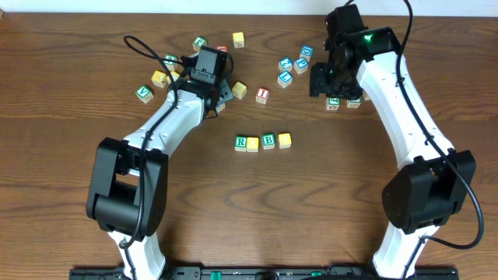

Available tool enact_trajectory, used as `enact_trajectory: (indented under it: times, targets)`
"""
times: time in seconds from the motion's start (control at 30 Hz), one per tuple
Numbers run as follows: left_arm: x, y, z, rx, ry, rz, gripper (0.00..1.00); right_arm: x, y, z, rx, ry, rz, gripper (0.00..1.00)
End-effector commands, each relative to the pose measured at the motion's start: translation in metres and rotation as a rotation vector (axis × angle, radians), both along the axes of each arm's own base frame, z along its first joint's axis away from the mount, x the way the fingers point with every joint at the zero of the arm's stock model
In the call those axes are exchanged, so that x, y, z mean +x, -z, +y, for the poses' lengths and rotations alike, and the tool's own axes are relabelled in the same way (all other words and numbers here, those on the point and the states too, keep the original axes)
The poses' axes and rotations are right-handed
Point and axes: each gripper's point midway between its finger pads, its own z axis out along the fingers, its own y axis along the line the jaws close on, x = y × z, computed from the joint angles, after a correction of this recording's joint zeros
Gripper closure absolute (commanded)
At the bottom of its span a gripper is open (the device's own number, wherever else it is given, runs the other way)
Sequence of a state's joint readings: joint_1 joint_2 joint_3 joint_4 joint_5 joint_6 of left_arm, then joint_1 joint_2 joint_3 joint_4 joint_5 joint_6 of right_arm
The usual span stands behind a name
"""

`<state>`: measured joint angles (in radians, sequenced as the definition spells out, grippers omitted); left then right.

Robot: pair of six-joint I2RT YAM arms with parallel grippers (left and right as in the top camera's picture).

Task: Spell out ROBOT
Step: 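Move the left gripper over the left pile and grasp the blue T block, then carry the blue T block with the left gripper toward the row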

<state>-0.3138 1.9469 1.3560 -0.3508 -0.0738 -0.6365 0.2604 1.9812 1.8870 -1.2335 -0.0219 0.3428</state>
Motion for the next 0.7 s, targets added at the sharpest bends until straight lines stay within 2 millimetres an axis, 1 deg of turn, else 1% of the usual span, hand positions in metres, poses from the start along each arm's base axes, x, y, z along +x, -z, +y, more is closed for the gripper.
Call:
enact_trajectory:
  times: [0.0,0.17,0.53,0.57,0.67]
  targets:
    - [0.001,0.021,0.000,0.003,-0.014,0.031,0.52,0.001,-0.009,0.000,-0.011,-0.018,-0.024,0.37]
    - [-0.002,0.043,0.001,0.016,-0.014,0.071,0.52,-0.001,-0.009,-0.001,-0.016,-0.029,-0.016,0.37]
    - [-0.002,0.059,0.001,0.026,-0.012,0.094,0.53,-0.001,-0.008,-0.001,-0.016,-0.030,-0.015,0.37]
    - [-0.002,0.060,0.001,0.027,-0.012,0.096,0.54,-0.001,-0.008,-0.001,-0.016,-0.030,-0.015,0.37]
    - [-0.002,0.061,0.001,0.027,-0.011,0.097,0.62,-0.001,-0.008,-0.001,-0.016,-0.030,-0.016,0.37]
